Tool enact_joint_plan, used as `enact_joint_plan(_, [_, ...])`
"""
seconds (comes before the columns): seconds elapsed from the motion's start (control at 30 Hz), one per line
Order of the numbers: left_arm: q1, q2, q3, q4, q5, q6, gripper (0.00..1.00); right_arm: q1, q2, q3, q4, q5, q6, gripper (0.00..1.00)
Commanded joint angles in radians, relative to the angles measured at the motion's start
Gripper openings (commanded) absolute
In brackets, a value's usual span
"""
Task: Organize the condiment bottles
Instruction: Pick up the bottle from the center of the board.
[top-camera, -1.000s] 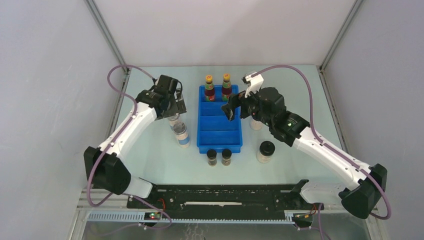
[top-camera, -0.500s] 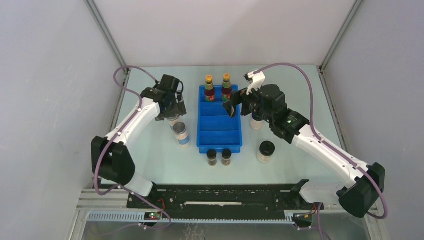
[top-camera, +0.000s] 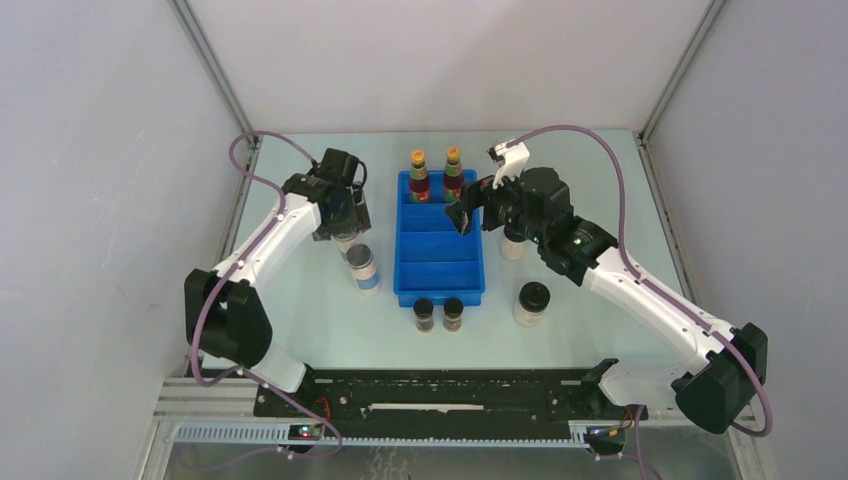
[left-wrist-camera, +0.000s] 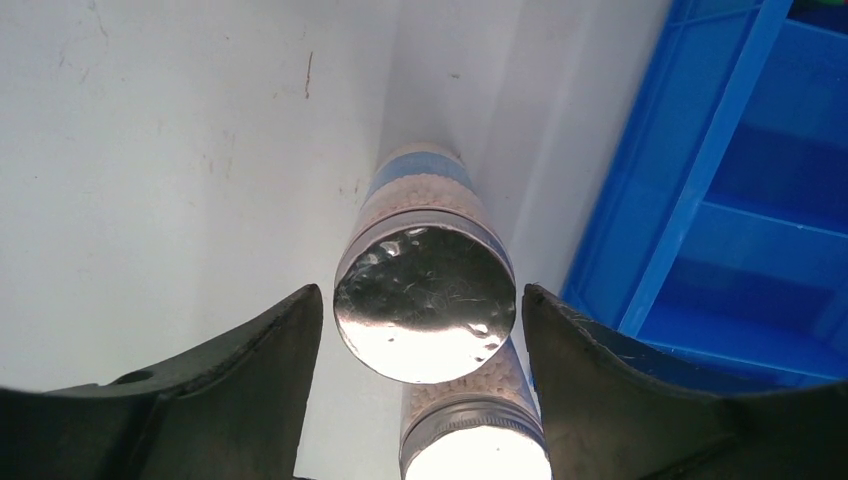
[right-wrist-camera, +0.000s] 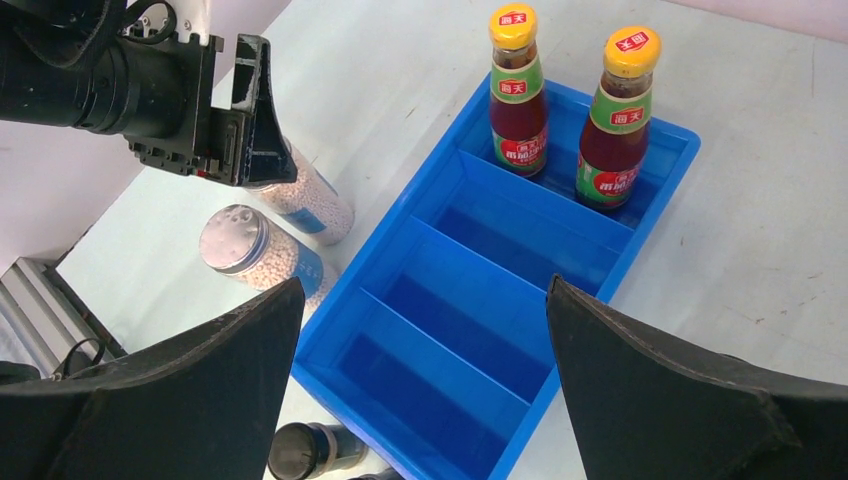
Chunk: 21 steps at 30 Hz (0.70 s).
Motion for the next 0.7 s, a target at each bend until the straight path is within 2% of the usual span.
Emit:
enact_joint_plan(0.0, [0.007,0.005,0.057,0.017,0.007,0.019,0.75,-0.005,-0.001,0.002,0.033,-0.008,0.019,1.00])
enact_joint_plan(0.2, [0.008,0.009,0.052,0.023,0.008,0.023,0.69,-0.005,0.002,0.001,0.031,-0.008,0.021,1.00])
enact_joint_plan(0.47, [0.008,0.001,0.041,0.026,0.002,0.021,0.43,-0.004,0.003,0.000,0.028,-0.009,0.024,1.00])
enact_joint_plan(0.57, [0.008,-0.005,0.035,0.028,0.002,0.020,0.30,-0.002,-0.001,0.001,0.026,-0.008,0.024,1.00])
enact_joint_plan(0.67, [0.008,-0.013,0.030,0.030,0.001,0.020,0.07,0.001,-0.002,0.000,0.025,-0.006,0.025,1.00])
